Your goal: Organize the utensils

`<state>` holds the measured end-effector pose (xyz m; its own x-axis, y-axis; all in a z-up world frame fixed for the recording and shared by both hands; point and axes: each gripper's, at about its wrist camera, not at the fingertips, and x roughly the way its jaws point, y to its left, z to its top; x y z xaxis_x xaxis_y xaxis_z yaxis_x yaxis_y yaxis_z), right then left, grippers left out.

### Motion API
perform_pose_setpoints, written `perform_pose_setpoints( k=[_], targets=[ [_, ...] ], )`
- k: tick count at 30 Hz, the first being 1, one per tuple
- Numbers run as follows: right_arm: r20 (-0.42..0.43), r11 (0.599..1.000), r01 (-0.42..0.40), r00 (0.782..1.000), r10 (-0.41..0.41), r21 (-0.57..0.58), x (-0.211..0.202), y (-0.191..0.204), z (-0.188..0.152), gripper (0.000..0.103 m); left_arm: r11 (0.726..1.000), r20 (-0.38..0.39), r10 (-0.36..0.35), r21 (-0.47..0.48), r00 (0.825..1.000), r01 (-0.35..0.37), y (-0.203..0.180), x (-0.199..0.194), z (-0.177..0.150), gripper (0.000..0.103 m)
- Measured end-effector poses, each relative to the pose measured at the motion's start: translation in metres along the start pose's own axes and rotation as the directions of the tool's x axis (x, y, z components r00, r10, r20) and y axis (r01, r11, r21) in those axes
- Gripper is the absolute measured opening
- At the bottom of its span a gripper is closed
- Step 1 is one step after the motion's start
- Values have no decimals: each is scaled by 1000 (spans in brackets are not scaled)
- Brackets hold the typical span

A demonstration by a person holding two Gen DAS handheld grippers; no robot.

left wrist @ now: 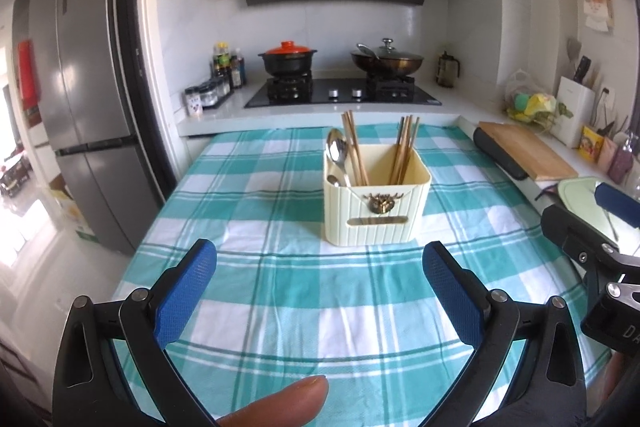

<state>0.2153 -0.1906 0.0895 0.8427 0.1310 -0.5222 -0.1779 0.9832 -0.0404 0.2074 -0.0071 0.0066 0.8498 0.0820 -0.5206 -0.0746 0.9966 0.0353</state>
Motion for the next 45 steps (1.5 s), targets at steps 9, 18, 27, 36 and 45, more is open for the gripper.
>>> perform_pose_setpoints(
  k=[9, 18, 27, 36, 45],
  targets=[
    [16, 999, 11, 1000, -10, -40, -11, 10, 3, 94, 1000, -18, -11, -21, 1000, 11, 4, -8, 4, 103],
    [21, 999, 14, 1000, -13, -47, -14, 12, 3, 94, 999, -39, -1, -37, 999, 0, 6, -4, 5, 103],
    [23, 998, 21, 1000, -20, -53, -16, 12, 6, 94, 999, -35, 3, -33, 999, -4, 5, -5, 6, 103],
    [18, 998, 18, 1000, -17, -57, -15, 13, 6, 94, 999, -35, 6, -34, 999, -7, 4, -5, 7, 103],
    [7, 998, 17, 1000, -17, -54, -14, 12, 6, 94, 999, -40, 17, -39, 999, -18, 4, -3, 6, 103]
  ],
)
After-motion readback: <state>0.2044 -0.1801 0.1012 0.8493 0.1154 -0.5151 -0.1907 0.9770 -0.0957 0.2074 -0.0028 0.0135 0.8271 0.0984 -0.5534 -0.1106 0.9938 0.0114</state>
